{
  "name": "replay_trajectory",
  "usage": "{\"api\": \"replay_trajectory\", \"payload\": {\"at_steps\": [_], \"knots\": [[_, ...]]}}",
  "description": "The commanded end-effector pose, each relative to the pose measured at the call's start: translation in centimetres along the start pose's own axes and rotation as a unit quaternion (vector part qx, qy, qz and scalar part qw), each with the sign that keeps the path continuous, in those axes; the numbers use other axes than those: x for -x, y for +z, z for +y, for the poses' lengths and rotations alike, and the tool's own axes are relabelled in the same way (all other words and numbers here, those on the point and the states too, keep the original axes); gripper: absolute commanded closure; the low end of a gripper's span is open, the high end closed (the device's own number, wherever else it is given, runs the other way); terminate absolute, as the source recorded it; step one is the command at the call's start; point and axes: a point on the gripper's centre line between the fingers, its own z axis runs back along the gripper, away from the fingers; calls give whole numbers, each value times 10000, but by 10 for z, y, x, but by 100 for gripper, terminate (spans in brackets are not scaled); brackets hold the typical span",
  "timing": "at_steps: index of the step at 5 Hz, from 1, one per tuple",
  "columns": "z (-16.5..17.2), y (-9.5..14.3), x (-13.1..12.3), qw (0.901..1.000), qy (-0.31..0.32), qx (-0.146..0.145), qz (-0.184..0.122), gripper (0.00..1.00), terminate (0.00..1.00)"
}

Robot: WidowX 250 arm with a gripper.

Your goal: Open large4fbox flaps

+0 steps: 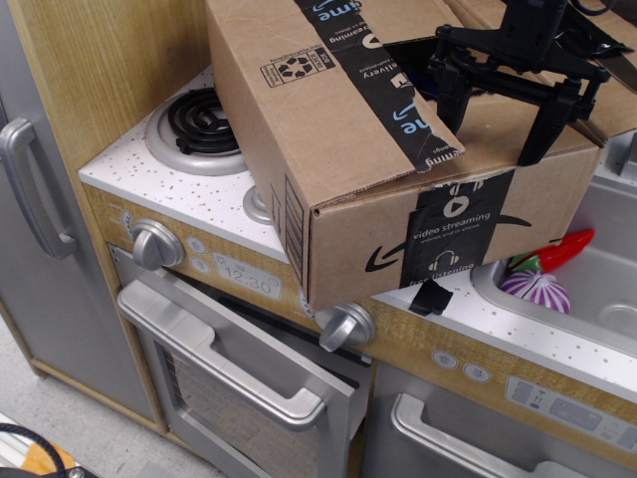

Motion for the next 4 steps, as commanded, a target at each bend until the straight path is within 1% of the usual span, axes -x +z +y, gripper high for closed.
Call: {"api": "replay_trajectory", "payload": {"at_steps": [1, 2, 3, 4], "knots": [[13, 22, 4, 9995, -74, -269, 121, 0, 0], [20, 35, 11, 9970, -248, -656, 321, 0, 0], [32, 46, 16, 9947, -303, -904, 391, 0, 0], [48, 56, 21, 9924, -340, -1137, 341, 0, 0]]}}
